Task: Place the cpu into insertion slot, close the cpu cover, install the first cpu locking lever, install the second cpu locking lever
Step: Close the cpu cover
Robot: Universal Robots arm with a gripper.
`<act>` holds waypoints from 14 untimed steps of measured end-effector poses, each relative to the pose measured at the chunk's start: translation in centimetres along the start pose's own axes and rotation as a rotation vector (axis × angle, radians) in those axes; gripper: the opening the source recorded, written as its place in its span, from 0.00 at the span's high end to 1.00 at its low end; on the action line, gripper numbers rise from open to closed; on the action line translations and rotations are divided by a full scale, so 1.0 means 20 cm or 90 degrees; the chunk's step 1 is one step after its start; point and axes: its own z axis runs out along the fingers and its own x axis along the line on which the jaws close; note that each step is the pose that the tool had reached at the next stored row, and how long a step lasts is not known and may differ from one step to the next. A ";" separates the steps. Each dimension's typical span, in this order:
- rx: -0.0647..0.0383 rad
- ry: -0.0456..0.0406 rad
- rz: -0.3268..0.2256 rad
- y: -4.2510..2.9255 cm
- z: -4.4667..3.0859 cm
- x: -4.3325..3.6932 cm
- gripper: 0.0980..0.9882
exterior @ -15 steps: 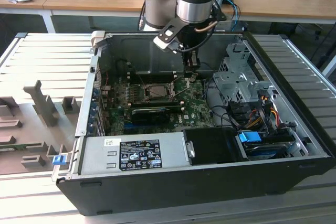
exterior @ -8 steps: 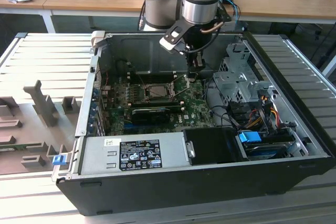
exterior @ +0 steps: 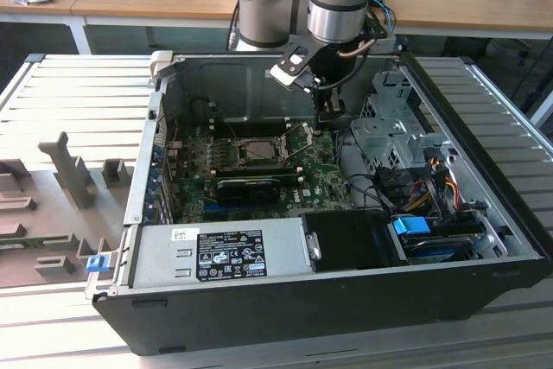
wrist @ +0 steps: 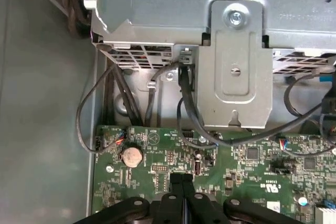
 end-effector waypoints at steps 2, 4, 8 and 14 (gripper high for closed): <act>0.000 0.0000 0.000 -0.001 0.019 0.000 0.99; 0.000 0.0000 0.000 -0.002 0.031 -0.001 0.99; 0.010 0.0003 0.000 -0.005 0.031 -0.001 0.99; 0.015 0.0009 0.000 -0.098 0.023 0.003 0.99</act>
